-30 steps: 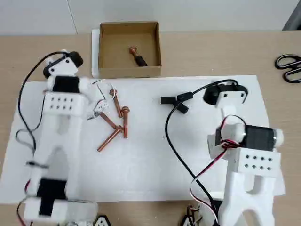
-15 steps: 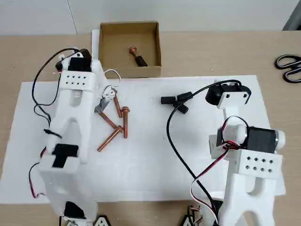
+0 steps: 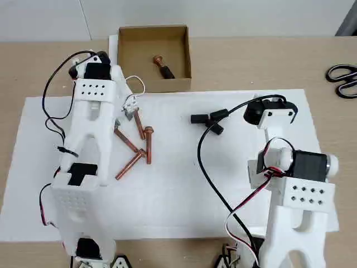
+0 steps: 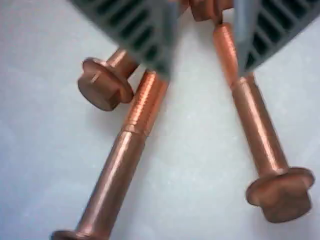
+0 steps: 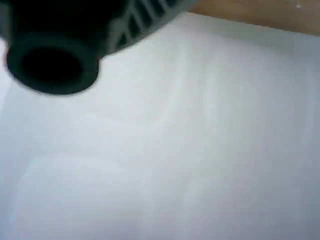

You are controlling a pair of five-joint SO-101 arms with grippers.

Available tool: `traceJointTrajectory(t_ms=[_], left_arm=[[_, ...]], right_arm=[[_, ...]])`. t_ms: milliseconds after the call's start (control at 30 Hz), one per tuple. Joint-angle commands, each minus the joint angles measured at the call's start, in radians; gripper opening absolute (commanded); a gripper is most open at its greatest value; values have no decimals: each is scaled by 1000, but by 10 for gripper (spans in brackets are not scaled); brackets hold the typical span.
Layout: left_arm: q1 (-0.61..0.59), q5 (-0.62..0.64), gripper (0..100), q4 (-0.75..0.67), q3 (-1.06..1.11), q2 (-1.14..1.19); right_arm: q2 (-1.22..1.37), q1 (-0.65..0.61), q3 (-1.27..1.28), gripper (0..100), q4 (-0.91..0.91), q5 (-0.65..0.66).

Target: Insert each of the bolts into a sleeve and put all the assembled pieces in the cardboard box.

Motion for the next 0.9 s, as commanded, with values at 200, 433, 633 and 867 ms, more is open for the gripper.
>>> traceJointTrajectory(t_ms=[200,433,633,867], left_arm=[[-8,5,144,3,-33,0],[-58,5,81,31,-38,84],[-55,5,52,35,-35,86],[-54,5,53,28,27,94]], right_arm=[[-16,10,-3,4,-1,57],[-18,10,-3,4,-1,55],[-16,10,-3,4,-1,57],[-19,10,-3,4,-1,57]])
